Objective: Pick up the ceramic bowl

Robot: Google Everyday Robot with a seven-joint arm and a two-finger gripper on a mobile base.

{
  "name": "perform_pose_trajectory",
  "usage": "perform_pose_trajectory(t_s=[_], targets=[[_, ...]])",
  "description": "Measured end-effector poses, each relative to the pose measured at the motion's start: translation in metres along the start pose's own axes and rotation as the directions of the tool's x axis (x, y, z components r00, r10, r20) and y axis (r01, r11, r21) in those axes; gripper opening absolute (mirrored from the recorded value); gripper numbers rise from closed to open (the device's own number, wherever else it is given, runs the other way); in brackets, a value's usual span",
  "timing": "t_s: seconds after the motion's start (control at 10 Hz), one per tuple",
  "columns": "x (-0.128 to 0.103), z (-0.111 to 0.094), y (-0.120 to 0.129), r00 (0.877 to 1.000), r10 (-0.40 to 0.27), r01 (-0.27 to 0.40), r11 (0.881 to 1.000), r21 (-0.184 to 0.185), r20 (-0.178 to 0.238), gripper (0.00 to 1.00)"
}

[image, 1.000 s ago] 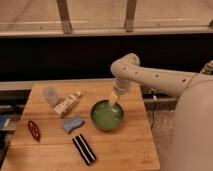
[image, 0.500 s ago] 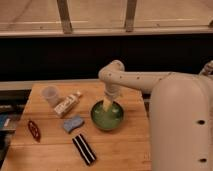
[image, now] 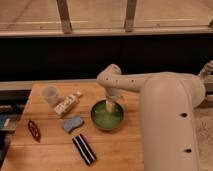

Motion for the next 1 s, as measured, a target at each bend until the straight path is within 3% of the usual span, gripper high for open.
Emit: perform_pose_trajectory(t_s=[0.3, 0.4, 0.5, 0.7, 1.0], targets=[[0.003, 0.002, -0.003, 1.000, 0.013, -0.013, 1.000, -0.007, -0.002, 0.21], [0.005, 0.006, -0.003, 1.000, 0.018, -0.018, 1.000, -0.025, -0.008, 0.08], [0.005, 0.009, -0.002, 1.000, 0.019, -0.019, 0.999, -0.036, -0.012, 0.02], [0.005, 0.010, -0.003, 1.000, 0.024, -0.025, 0.998, -0.054, -0.014, 0.00], [0.001, -0.006, -0.012, 0.998, 0.048, -0.046, 0.997, -0.067, 0.027, 0.00]])
